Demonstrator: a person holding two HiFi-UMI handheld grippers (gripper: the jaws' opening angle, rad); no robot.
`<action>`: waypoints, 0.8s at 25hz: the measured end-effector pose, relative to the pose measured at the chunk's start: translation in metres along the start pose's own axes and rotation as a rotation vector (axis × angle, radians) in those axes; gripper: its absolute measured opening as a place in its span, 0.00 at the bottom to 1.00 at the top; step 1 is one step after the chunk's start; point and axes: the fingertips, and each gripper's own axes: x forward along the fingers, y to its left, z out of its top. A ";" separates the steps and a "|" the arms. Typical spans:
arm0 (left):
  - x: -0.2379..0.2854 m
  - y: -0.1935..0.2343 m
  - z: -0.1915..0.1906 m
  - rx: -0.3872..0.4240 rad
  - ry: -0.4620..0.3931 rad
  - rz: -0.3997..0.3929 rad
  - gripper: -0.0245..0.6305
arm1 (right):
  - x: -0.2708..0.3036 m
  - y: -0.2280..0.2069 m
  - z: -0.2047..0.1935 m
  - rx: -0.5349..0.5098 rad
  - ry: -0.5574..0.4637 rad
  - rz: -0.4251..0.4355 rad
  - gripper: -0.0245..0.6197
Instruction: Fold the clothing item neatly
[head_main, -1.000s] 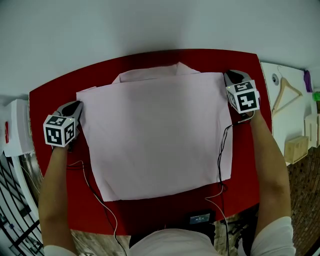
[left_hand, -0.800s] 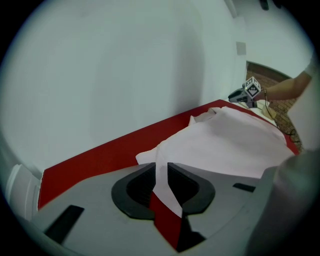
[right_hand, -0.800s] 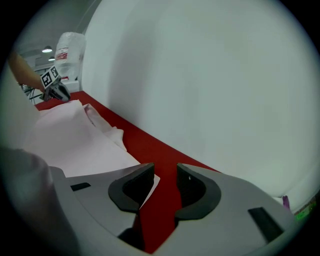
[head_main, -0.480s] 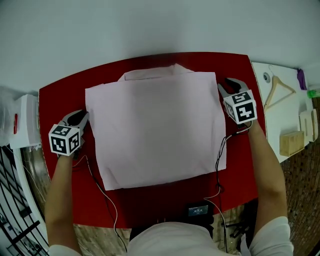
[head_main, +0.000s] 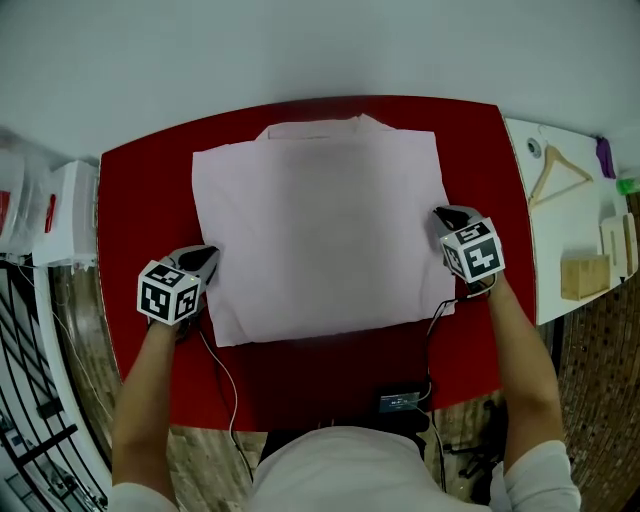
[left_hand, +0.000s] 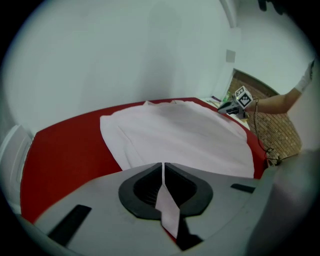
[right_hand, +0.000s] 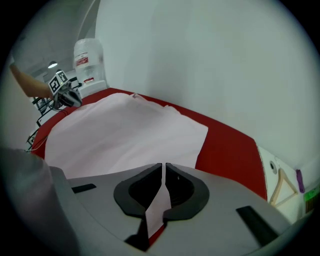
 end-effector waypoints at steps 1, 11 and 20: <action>0.003 -0.006 -0.012 0.006 0.031 -0.006 0.07 | 0.002 0.006 -0.011 0.000 0.026 0.008 0.09; 0.014 0.004 -0.054 -0.043 0.080 0.080 0.05 | 0.016 -0.003 -0.057 0.049 0.098 -0.068 0.06; -0.042 -0.023 -0.054 -0.128 -0.047 0.070 0.05 | -0.049 0.019 -0.045 0.071 -0.041 -0.043 0.07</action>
